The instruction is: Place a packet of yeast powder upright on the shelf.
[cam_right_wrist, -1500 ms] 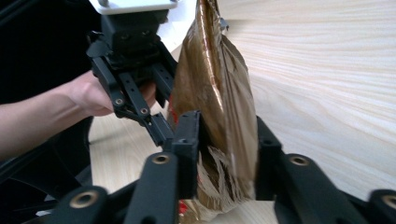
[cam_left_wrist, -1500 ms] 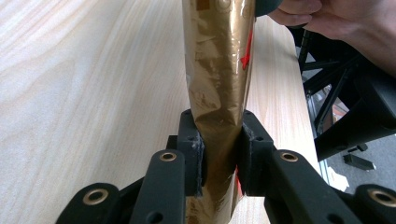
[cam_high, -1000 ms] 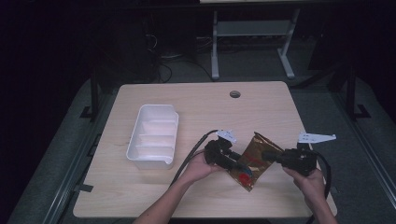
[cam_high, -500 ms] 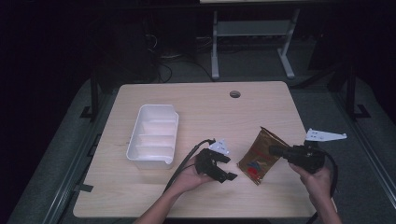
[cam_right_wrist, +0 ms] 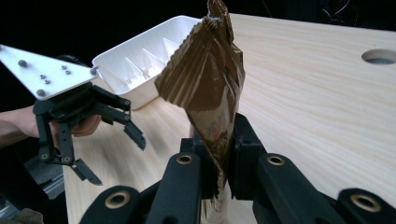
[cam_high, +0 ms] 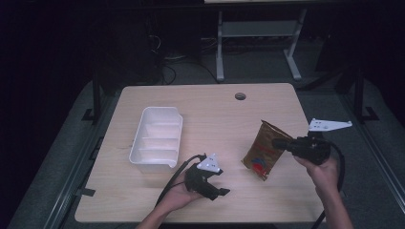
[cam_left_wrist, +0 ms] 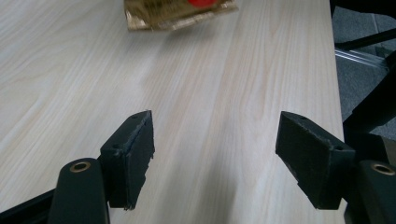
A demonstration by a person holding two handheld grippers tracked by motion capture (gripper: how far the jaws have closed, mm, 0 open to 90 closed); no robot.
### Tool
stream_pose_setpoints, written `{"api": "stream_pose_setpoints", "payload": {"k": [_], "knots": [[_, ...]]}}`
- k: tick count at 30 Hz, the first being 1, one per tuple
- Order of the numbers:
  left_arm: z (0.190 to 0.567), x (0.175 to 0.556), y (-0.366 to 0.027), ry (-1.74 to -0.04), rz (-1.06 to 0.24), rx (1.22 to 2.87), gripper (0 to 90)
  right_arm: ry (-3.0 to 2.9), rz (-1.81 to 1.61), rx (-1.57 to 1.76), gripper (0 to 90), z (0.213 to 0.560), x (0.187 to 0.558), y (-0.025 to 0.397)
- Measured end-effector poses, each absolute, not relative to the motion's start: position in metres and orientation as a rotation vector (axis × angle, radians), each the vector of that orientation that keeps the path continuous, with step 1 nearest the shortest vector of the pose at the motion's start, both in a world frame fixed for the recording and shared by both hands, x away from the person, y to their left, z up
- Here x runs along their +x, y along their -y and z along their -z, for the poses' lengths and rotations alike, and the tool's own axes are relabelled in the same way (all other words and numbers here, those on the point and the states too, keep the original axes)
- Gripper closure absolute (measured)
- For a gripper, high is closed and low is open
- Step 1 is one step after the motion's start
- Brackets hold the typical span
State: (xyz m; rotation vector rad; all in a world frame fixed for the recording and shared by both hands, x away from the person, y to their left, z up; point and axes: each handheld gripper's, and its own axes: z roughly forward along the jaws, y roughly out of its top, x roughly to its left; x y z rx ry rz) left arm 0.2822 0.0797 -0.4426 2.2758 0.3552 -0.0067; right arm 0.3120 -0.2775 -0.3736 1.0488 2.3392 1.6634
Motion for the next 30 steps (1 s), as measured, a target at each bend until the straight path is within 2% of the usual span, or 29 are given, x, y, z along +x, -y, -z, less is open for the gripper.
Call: {"api": "stream_pose_setpoints", "payload": {"k": [9, 30], "knots": [[0.443, 0.274, -0.1, -0.374, 0.013, 2.243, 25.0, -2.371, -1.662, 1.043, 83.1, 0.362, 0.328, 0.269], [0.451, 0.265, -0.128, -0.395, 0.029, 2.186, 24.3, -2.514, -1.556, 0.99, 83.4, 0.357, 0.354, 0.214]]}}
